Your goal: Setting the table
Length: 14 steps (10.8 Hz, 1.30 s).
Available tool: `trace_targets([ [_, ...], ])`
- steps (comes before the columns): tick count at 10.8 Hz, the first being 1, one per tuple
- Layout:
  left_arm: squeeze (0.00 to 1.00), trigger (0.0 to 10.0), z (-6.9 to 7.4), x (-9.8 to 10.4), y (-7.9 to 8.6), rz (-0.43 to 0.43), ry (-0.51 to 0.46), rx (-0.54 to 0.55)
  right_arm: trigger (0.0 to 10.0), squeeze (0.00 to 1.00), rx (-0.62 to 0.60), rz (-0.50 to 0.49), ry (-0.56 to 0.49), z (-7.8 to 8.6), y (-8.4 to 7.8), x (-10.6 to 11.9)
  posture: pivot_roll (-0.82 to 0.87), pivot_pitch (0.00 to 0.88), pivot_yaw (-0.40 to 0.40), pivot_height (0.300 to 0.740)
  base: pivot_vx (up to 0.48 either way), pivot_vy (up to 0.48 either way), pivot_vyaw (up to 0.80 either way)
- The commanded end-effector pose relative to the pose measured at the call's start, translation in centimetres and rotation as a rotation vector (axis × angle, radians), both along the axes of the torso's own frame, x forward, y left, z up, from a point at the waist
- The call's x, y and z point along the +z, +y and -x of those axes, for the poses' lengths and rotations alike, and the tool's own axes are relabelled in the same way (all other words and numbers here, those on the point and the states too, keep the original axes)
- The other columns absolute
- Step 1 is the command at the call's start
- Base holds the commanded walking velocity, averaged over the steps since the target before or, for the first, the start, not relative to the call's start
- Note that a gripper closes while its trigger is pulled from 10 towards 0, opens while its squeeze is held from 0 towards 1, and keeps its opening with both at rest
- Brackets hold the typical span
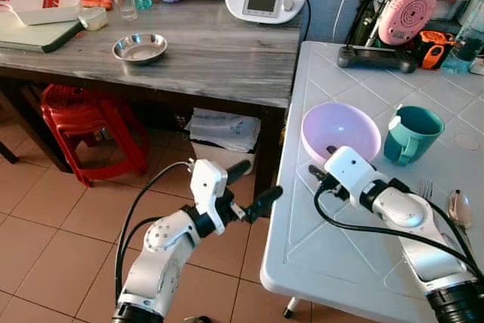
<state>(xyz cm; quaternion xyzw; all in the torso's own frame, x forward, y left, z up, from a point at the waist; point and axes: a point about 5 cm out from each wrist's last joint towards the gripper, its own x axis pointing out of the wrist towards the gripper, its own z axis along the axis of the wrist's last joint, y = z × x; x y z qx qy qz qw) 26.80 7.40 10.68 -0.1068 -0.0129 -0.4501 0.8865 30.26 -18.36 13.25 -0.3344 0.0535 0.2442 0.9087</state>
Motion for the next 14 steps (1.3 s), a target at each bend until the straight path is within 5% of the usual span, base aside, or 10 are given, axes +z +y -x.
trace_targets([
  [1, 0.0, 10.0, 0.2, 0.2, 0.0, 0.001, -0.012, -0.02, 0.0, 0.0, -0.016, 0.014, -0.003, 0.0, -0.6, 0.0, -0.08, 0.097, 0.003, 0.74, 0.0, 0.0, 0.0],
  [12, 0.0, 10.0, 0.0, -0.4, 0.1, -0.016, -0.005, -0.015, 0.0, 0.0, -0.013, 0.057, -0.045, 0.0, -1.3, 0.4, -0.08, 0.088, -0.002, 0.74, 0.0, 0.0, 0.0],
  [14, 0.0, 10.0, -0.9, -0.8, 0.8, -0.045, 0.002, 0.132, 0.0, 0.0, 0.02, 0.064, -0.109, 0.0, -0.1, 1.4, -0.08, 0.084, -0.006, 0.74, 0.0, 0.0, 0.0],
])
